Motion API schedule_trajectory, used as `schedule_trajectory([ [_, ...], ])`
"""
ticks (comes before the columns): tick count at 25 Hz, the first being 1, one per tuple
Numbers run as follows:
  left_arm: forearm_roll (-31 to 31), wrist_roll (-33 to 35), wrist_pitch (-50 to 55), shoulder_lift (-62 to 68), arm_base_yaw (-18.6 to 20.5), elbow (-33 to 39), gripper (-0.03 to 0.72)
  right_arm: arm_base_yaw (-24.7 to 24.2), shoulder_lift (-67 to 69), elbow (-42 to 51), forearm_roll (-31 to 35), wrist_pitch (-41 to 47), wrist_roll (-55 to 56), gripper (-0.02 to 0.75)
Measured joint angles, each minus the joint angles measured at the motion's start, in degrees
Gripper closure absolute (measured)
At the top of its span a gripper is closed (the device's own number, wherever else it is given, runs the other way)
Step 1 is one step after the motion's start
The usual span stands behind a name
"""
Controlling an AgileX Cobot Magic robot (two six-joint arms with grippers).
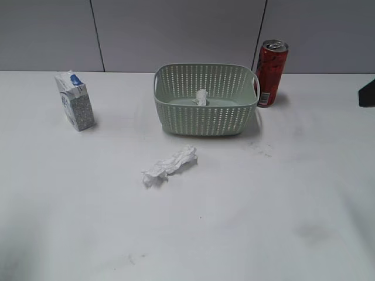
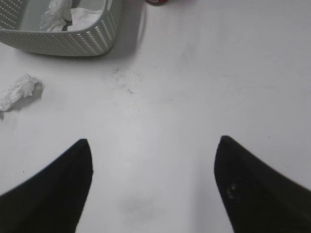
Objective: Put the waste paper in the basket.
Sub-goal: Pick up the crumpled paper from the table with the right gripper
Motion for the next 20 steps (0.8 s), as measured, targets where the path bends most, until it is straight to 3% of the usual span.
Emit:
schedule_trajectory([
  [5,0.0,-1.2,-2.5,-11.6,0.0,11.7,0.099,0.9,8.2,-6.3,1.3,2.0,-3.6,0.15],
  [8,0.0,-2.8,-4.3,-18.5,0.0,17.4,0.099,3.9,12.2,-9.8,1.3,2.6,-7.0,0.15],
  [14,-0.1,-4.8,-5.3,-32.8,0.0,25.3,0.099,14.2,20.5,-17.0,1.3,3.0,-9.8,0.15],
  [20,-0.1,-5.5,-6.8,-45.0,0.0,26.4,0.099,24.5,30.7,-25.4,1.3,5.2,-10.1,0.15],
])
